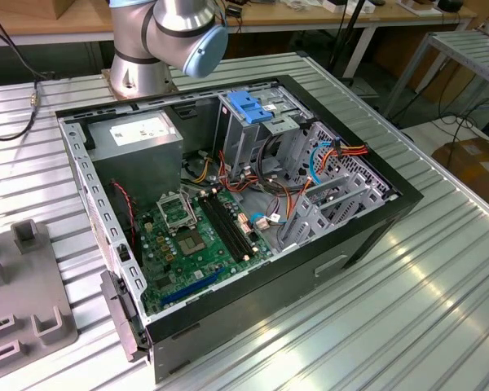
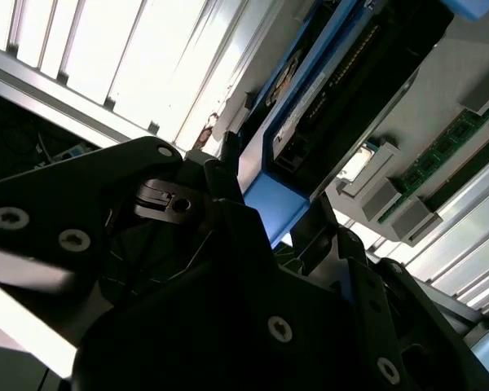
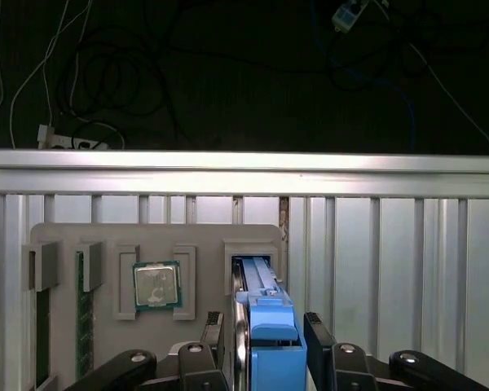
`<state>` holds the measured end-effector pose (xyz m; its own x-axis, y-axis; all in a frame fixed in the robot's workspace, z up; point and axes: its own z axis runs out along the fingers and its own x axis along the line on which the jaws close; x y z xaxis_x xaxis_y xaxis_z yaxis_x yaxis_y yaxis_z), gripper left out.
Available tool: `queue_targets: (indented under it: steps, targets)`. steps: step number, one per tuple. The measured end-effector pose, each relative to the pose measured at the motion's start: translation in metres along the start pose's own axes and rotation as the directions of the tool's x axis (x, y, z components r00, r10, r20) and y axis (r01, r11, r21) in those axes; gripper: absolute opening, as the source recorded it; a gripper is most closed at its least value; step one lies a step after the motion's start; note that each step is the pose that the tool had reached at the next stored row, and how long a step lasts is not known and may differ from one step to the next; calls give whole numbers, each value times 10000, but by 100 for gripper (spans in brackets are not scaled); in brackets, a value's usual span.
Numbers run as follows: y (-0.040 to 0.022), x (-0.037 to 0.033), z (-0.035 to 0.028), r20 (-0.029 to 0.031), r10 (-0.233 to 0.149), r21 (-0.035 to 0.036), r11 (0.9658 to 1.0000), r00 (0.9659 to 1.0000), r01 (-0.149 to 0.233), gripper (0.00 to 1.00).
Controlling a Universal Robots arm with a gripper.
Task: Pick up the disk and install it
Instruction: 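Pick up the disk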
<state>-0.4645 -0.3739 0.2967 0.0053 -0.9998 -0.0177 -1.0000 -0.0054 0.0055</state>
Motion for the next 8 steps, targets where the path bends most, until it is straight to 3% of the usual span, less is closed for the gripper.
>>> queue_targets:
  steps: [3,6,8]
  targets:
    - [0,0,0,0,0,0,10000,10000,0,49]
    - [0,0,0,0,1,0,10000,10000,-1,37]
    - [0,0,0,0,1,-1,10000,10000,-1,37]
